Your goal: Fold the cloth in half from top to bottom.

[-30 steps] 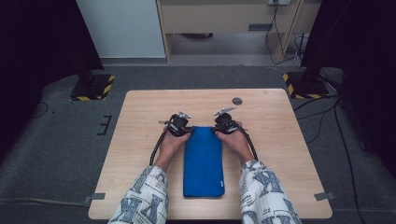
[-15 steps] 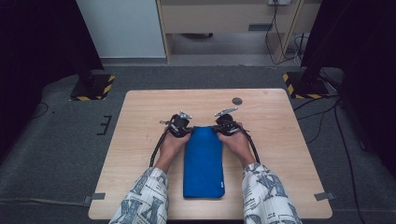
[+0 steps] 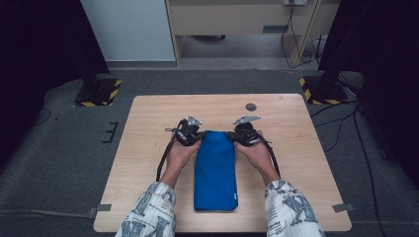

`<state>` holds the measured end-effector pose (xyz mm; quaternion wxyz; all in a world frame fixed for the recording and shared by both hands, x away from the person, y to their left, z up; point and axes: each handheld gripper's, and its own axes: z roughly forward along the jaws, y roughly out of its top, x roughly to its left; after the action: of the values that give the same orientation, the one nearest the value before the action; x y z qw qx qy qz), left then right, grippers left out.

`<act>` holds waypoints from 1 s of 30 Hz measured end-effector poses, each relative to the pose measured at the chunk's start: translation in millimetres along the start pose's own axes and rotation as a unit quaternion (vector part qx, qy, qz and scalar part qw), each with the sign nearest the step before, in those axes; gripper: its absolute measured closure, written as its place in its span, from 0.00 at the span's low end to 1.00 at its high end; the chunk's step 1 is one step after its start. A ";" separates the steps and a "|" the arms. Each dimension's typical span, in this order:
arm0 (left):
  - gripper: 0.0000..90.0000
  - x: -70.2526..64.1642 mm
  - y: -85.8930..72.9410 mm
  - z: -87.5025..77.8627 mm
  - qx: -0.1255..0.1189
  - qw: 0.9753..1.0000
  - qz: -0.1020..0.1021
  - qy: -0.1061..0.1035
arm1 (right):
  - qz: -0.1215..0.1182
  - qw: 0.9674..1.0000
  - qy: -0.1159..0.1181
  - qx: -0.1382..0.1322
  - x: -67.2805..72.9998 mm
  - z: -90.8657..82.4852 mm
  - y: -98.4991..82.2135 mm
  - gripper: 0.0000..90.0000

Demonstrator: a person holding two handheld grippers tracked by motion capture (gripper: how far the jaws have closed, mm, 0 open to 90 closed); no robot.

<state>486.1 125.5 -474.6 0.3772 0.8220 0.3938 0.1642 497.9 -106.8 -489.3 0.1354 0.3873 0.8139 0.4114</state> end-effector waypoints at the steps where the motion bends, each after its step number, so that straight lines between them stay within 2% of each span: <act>1: 0.96 -0.9 1.8 -3.1 -0.002 1.000 0.003 0.001 | -0.001 1.000 0.000 -0.004 1.1 -3.0 1.5 0.95; 8: 0.96 -1.8 7.9 -16.5 -0.020 1.000 0.004 0.003 | -0.011 1.000 0.003 -0.022 5.0 -18.6 14.7 0.95; 12: 0.96 4.1 9.2 -20.5 -0.036 0.999 -0.006 -0.003 | -0.011 1.000 0.007 -0.028 3.9 -20.8 20.0 0.95; 19: 0.96 13.0 19.9 -17.8 -0.035 0.999 -0.002 0.002 | -0.015 0.999 0.007 -0.031 -0.4 -16.9 32.0 0.95; 30: 0.96 18.6 32.8 -14.1 -0.038 0.999 0.008 0.013 | -0.025 0.999 -0.006 -0.024 -7.2 -14.1 48.1 0.95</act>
<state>507.1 133.5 -441.2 0.4020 0.8080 0.3852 0.1927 520.1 -102.7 -444.0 0.1600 0.3662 0.8122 0.4251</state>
